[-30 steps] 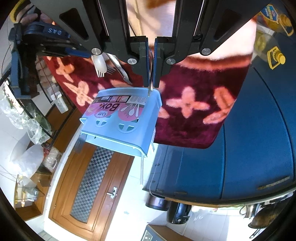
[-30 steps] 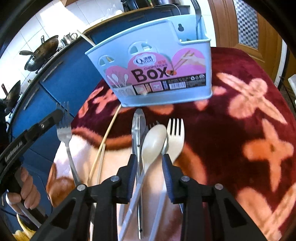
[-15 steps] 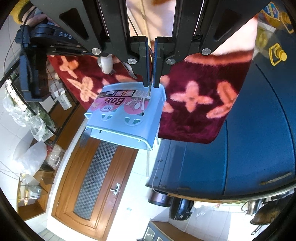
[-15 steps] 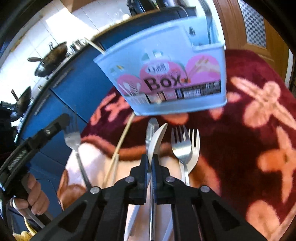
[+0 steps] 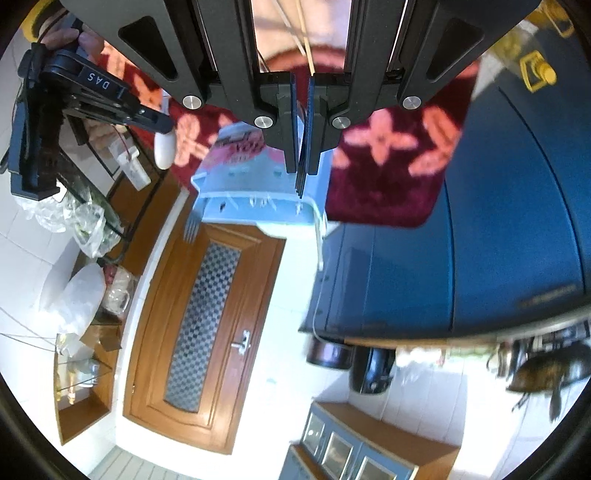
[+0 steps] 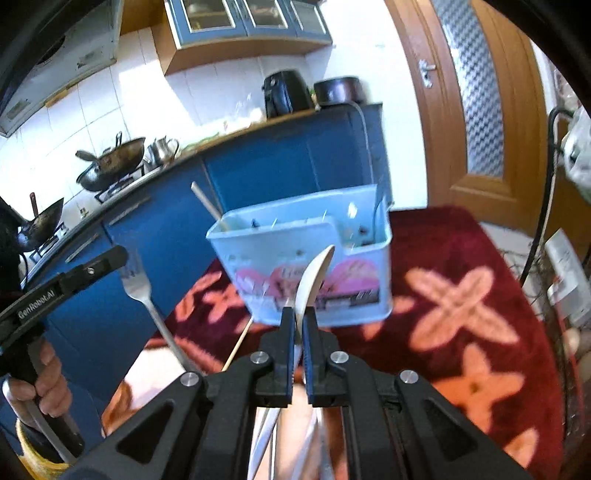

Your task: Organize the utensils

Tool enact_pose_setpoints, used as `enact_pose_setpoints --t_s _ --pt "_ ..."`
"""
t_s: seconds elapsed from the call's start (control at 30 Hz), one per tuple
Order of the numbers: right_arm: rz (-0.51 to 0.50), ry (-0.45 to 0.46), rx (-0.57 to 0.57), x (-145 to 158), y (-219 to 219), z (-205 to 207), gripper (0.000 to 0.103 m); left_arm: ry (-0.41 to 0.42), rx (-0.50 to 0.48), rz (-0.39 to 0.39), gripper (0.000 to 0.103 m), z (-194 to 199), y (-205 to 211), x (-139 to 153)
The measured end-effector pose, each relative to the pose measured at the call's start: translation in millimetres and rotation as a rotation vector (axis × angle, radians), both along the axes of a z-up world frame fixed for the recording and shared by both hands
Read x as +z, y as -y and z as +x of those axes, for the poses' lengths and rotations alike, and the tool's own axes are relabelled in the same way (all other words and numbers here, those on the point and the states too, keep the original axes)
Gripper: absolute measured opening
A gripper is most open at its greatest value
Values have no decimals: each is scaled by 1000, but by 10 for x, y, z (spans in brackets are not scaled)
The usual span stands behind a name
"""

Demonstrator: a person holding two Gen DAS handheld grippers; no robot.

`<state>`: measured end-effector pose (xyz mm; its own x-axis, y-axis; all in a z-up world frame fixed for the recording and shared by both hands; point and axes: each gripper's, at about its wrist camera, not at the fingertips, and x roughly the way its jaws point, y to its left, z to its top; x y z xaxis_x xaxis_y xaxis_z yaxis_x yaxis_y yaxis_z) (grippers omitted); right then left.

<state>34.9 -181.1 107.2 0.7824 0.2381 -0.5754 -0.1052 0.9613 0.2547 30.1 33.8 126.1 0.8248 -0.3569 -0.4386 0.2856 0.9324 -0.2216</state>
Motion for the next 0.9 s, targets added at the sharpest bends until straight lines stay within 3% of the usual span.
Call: enact_pose_setpoints --t_s 0.33,0.63,0.9 --pt "-68 89 -40 304 131 101 6 166 53 89 3 96 68 705" --pt "-154 188 -78 582 179 331 6 276 131 144 3 461 196 1274" --pt "-210 244 -88 700 187 593 4 271 151 193 3 823 387 1285"
